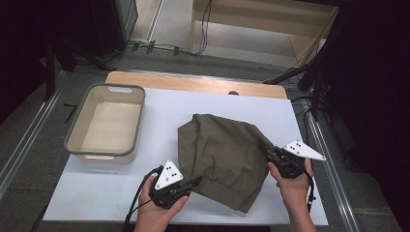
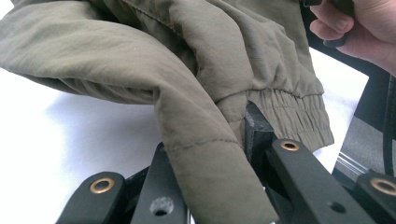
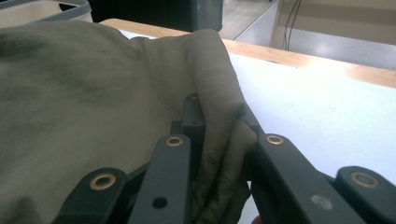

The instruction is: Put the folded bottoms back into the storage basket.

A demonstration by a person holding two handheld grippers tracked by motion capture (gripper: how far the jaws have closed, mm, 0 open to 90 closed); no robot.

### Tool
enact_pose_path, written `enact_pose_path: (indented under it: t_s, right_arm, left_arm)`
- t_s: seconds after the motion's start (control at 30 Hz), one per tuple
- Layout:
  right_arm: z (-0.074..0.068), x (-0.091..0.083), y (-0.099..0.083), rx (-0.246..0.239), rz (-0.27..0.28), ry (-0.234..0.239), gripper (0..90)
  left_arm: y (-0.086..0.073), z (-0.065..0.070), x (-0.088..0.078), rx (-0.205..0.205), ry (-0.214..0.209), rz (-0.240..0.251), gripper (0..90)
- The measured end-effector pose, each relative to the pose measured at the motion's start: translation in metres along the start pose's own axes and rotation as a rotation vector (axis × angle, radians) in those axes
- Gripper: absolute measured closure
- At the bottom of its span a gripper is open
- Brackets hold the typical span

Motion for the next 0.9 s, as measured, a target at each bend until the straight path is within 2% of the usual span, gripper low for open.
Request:
enact_pose_path:
  t_s: [0.53,0.9]
  right_arm:
    - [-0.010,0.013,0.030,-0.023,0.025,0.018,78.2]
    - [-0.021,0.024,0.048,-0.035,0.033,0.032,78.3]
  left_arm:
    - [0.015,-0.016,-0.019,0.009,0.044,0.046,74.5]
    - [0.023,-0.027,-0.030,0.012,0.062,0.060,74.6]
Point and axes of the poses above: each handheld gripper's, and its own axes: x roughly forward along the jaws, y roughly out of its top, z roughly to its right, the point moved 5 cm from there along x, roughly forward along the jaws, and after that the axes turned 10 degrees about -y, right-handed, at the moved point
